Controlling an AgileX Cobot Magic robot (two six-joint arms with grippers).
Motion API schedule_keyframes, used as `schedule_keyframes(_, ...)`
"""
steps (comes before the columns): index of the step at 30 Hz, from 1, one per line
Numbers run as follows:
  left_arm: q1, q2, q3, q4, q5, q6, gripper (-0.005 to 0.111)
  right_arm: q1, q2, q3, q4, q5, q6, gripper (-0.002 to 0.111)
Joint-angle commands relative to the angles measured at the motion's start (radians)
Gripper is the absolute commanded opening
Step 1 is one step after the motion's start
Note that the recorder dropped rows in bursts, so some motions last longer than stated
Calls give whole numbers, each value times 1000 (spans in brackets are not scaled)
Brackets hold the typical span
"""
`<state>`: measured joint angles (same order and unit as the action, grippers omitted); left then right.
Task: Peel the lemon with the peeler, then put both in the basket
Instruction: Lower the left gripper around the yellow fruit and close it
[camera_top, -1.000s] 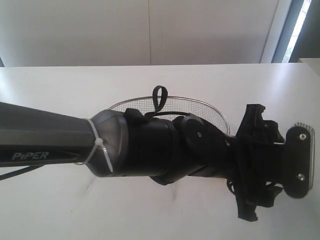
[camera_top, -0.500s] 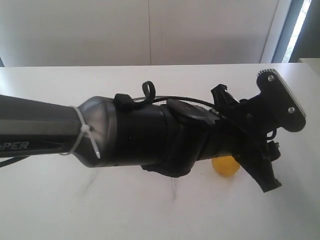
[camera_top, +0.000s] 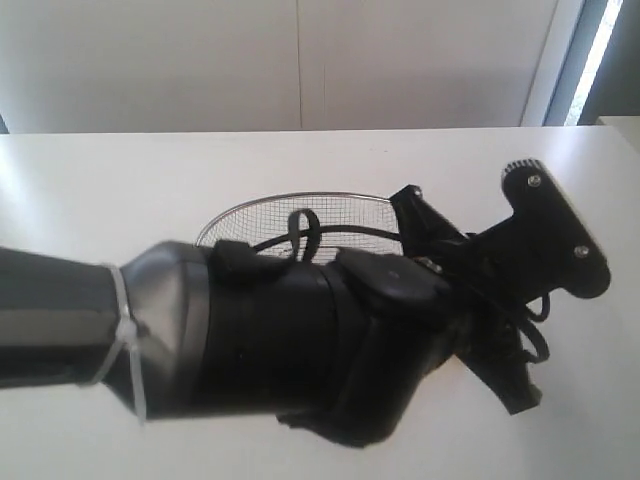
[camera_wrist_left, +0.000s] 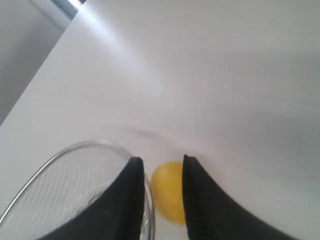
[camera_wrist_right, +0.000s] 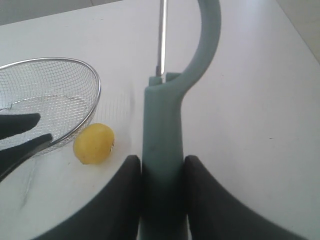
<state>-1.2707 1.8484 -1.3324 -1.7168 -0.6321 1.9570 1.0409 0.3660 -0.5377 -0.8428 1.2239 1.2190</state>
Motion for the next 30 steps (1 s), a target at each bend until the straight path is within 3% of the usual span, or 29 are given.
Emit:
schedule_keyframes(1,-62,-11,13,-28,-316,163,13,-6,-7,2,-15,-3,0,0)
schedule_keyframes(3,-67,-11,13,-28,-372,163,0,-6,-7,2,-15,-3,0,0)
schedule_keyframes(6,-67,-15,13,-28,-350,163,0,-6,-7,2,-15,-3,0,0)
schedule_keyframes(9,-67,-15,17,-28,-247,163,0,-6,-7,2,-15,-3,0,0)
schedule_keyframes(18,-67,-15,18,-28,321,90,0,-6,-7,2,-15,-3,-2,0)
schedule_keyframes(20,-65,-11,18,-28,448,-14,0,-6,-7,2,-15,-3,-2,0)
schedule_keyframes(23,3,-6,27,-28,756,-216,0,-6,-7,2,-15,-3,-2,0)
schedule_keyframes(25,69,-6,34,151,877,-477,0,-6,-7,2,-15,-3,-2,0)
schedule_keyframes(28,188,7,-18,1054,1172,-1213,0,-6,-7,2,-15,-3,-2,0)
schedule_keyframes(30,211,18,-101,1491,1270,-1477,0,-6,-7,2,-15,-3,-2,0)
